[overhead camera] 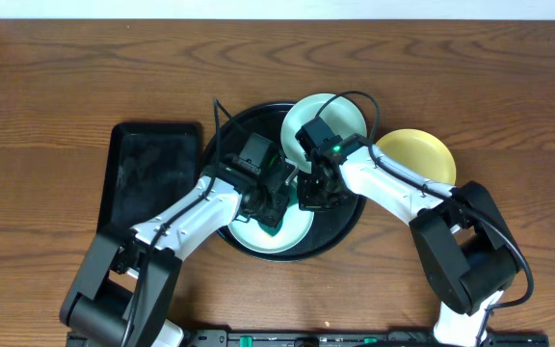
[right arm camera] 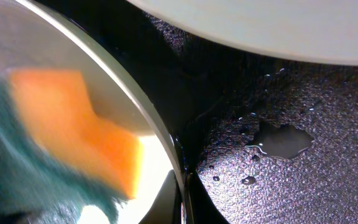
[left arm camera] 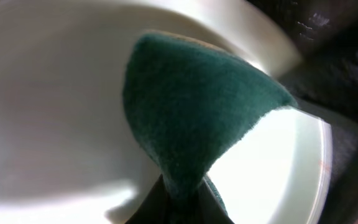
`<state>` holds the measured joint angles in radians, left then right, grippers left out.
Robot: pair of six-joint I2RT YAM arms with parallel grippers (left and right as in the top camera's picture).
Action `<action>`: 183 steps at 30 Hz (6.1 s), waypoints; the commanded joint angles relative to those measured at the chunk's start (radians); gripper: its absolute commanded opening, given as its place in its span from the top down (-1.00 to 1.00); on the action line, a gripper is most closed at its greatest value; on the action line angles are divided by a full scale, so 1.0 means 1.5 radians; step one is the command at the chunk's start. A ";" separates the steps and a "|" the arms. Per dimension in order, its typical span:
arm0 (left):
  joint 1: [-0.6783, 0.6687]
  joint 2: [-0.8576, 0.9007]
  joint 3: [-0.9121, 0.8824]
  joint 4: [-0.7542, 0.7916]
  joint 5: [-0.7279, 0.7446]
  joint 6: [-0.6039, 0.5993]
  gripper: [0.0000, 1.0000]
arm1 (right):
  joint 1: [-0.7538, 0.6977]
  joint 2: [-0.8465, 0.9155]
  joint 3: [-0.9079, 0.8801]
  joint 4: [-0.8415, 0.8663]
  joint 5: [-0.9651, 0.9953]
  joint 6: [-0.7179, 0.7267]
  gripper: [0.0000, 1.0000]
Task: Clean dirty plates on tray and stack at the side
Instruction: 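Scrub the mint-green plate with the sponge in the left gripper, then lift the mint-green plate with the right gripper and stack it on the yellow plate, then move the right gripper to the remaining mint-green plate and grip its rim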
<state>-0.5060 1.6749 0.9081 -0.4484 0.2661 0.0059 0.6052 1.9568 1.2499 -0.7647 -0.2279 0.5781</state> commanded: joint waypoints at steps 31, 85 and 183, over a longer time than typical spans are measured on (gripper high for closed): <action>0.224 -0.132 0.213 -0.316 -0.269 -0.290 0.85 | 0.021 -0.082 0.033 -0.011 0.099 -0.083 0.98; 0.353 -0.131 0.201 -0.287 -0.270 -0.284 0.85 | 0.264 -0.233 0.033 -0.066 0.583 -0.083 0.98; 0.353 -0.127 0.200 -0.291 -0.270 -0.283 0.85 | -0.235 0.212 0.408 -0.086 0.054 -0.401 0.62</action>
<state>0.0189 1.4845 1.2106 -0.8837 -0.1333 -0.4366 0.2462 2.2383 1.8400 -0.8955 -0.1398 -0.0158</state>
